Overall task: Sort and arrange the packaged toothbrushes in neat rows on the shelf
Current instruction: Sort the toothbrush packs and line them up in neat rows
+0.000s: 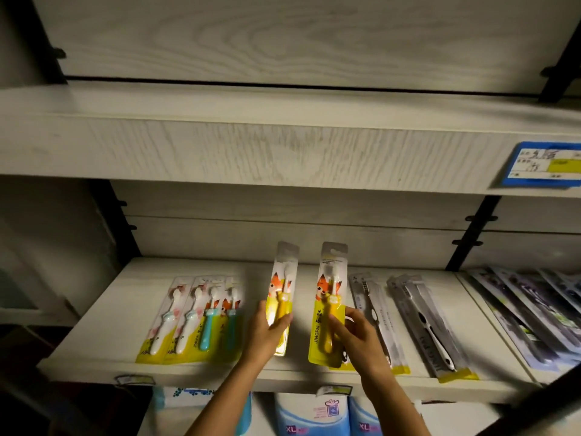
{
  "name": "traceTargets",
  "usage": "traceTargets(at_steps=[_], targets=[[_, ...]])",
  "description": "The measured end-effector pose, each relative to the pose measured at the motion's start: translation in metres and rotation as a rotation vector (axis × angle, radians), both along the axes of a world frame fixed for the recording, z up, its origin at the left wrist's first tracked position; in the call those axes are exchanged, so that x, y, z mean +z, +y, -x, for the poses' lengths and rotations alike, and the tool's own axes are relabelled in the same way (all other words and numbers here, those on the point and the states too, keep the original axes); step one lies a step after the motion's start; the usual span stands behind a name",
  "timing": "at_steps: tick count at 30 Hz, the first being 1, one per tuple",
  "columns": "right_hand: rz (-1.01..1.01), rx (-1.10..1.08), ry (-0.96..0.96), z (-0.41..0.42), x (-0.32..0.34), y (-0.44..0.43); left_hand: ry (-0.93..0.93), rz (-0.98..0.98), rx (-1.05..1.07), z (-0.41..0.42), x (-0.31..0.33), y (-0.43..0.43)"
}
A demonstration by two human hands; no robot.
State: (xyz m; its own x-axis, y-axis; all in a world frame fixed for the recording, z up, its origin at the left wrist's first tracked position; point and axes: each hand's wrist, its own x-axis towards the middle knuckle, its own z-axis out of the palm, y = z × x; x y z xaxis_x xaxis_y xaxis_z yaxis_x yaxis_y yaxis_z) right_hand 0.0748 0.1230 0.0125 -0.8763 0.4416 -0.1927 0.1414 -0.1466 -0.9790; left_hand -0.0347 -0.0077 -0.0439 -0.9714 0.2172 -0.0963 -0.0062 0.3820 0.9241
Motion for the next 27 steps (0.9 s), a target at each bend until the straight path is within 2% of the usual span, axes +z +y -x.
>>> traceTargets(at_steps=[5, 8, 18, 27], targets=[[0.014, 0.051, -0.015, 0.004, -0.001, -0.017, -0.228, -0.549, 0.008, -0.017, 0.029, -0.034], [0.017, 0.078, -0.007, 0.009, -0.003, -0.033, -0.303, -0.698, 0.088, -0.013, 0.032, -0.061], [-0.053, 0.109, -0.023, 0.048, -0.01, -0.134, -0.125, -0.605, 0.176, 0.022, 0.033, -0.21], [-0.059, 0.01, -0.022, 0.114, -0.016, -0.262, -0.14, -0.489, 0.024, 0.079, 0.03, -0.326]])
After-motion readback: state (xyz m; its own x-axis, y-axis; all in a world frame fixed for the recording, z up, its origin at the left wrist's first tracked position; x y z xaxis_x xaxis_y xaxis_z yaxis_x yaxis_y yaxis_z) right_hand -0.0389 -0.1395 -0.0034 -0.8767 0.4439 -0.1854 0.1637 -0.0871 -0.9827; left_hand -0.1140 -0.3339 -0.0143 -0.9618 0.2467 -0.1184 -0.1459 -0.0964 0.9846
